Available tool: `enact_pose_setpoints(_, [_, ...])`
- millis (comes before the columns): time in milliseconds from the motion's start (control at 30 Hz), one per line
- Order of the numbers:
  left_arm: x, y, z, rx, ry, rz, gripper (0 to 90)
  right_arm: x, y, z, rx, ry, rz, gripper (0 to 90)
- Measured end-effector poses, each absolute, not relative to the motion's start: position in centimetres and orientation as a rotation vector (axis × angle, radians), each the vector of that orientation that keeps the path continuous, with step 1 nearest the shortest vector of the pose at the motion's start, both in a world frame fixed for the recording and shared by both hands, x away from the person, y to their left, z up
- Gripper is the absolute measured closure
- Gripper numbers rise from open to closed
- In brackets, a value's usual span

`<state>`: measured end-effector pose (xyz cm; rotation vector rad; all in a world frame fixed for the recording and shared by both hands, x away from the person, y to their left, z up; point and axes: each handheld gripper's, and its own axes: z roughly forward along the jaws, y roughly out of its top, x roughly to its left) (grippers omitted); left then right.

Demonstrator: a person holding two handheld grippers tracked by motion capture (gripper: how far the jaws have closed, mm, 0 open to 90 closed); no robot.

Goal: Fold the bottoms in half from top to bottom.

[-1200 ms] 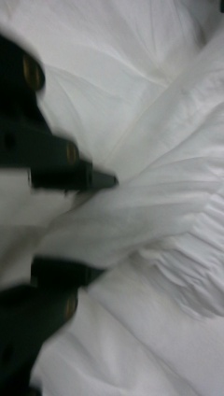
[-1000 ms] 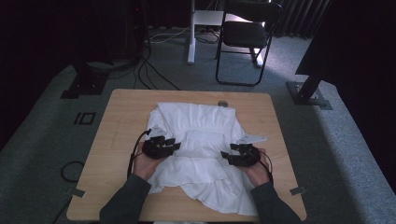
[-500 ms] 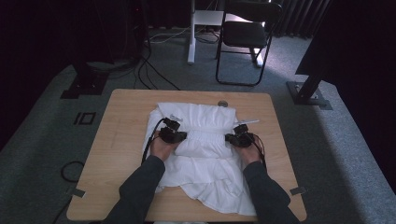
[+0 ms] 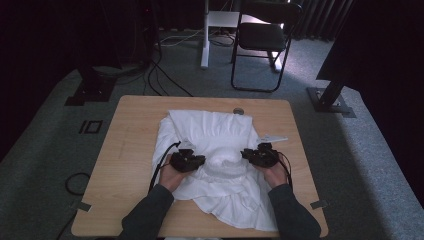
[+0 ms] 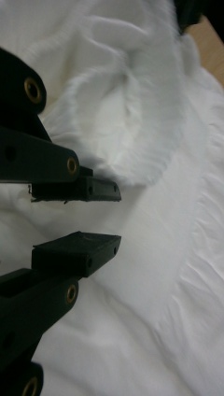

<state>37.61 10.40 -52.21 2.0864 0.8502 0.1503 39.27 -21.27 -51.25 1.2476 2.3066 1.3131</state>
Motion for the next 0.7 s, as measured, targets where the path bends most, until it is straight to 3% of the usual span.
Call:
enact_pose_setpoints(133, [36.0, 10.4, -53.0, 2.149, 0.785, 0.125, 77.4, 38.9, -21.8, -49.6, 1.253, 2.244, 1.357, 68.1])
enact_pose_setpoints(333, [34.6, 11.0, -53.7, 2.161, 0.760, 0.099, 76.2, 37.8, -19.1, -49.1, 1.161, 2.312, 1.353, 69.0])
enact_pose_setpoints(567, [34.0, 11.6, -54.3, 2.154, 0.777, 0.078, 75.0, 34.7, -17.3, -51.3, 1.091, 2.424, 1.289, 72.3])
enact_pose_setpoints(700, [33.3, 12.3, -55.1, 2.145, 0.790, 0.028, 74.2, 32.2, -17.0, -54.7, 1.086, 2.505, 1.187, 75.0])
